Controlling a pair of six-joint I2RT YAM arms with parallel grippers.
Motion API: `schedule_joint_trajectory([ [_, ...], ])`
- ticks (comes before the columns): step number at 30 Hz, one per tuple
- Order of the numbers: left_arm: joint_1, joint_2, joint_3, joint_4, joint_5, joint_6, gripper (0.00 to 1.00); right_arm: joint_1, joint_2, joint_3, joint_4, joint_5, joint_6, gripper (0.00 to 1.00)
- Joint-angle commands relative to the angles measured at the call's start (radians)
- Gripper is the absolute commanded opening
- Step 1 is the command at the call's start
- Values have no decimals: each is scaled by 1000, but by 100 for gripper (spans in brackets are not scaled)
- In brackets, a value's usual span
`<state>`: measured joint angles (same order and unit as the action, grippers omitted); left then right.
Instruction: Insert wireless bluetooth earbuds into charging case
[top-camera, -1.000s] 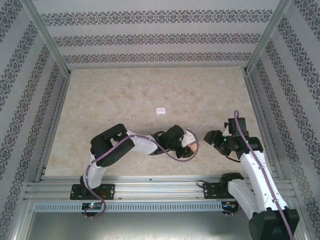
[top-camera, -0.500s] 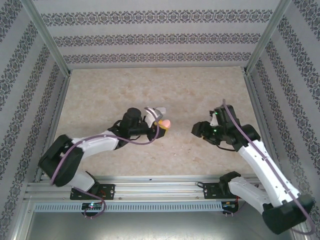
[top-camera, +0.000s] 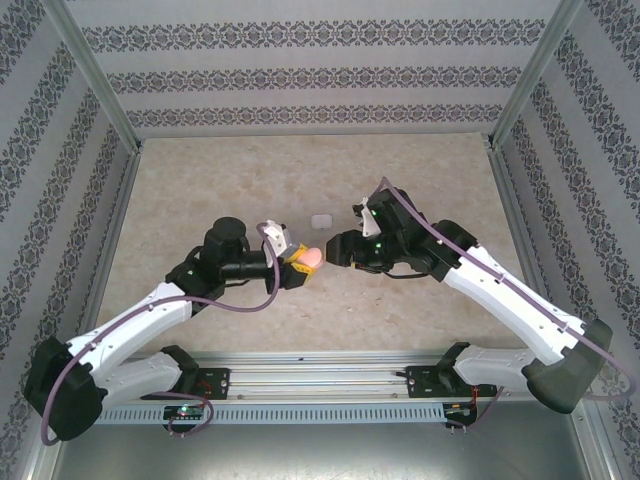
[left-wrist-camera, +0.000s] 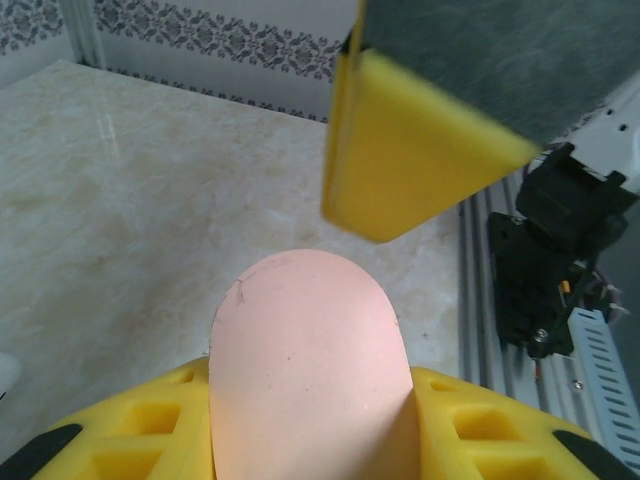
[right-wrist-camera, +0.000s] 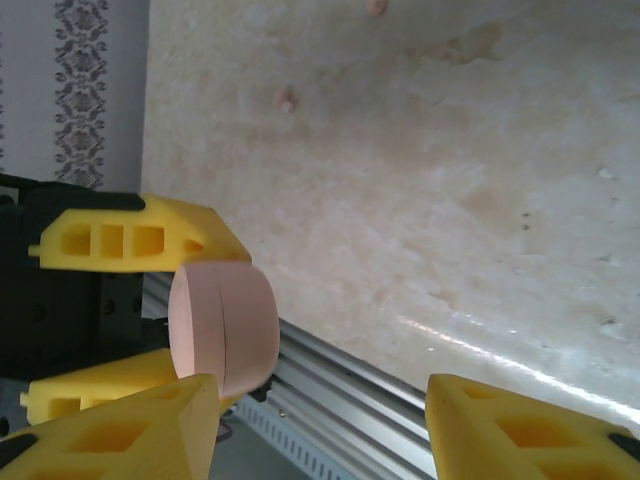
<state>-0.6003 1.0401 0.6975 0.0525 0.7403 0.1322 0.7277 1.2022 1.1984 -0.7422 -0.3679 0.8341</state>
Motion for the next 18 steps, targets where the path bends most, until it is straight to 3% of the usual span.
schedule_joint_trajectory([
  [1,10,-39,-16,-58,63,35,20,15,19,-1,63,-64,30,57],
  [18,10,-42,-16,-59,65,-59,19,46,27,-59,196,-126,70,59],
])
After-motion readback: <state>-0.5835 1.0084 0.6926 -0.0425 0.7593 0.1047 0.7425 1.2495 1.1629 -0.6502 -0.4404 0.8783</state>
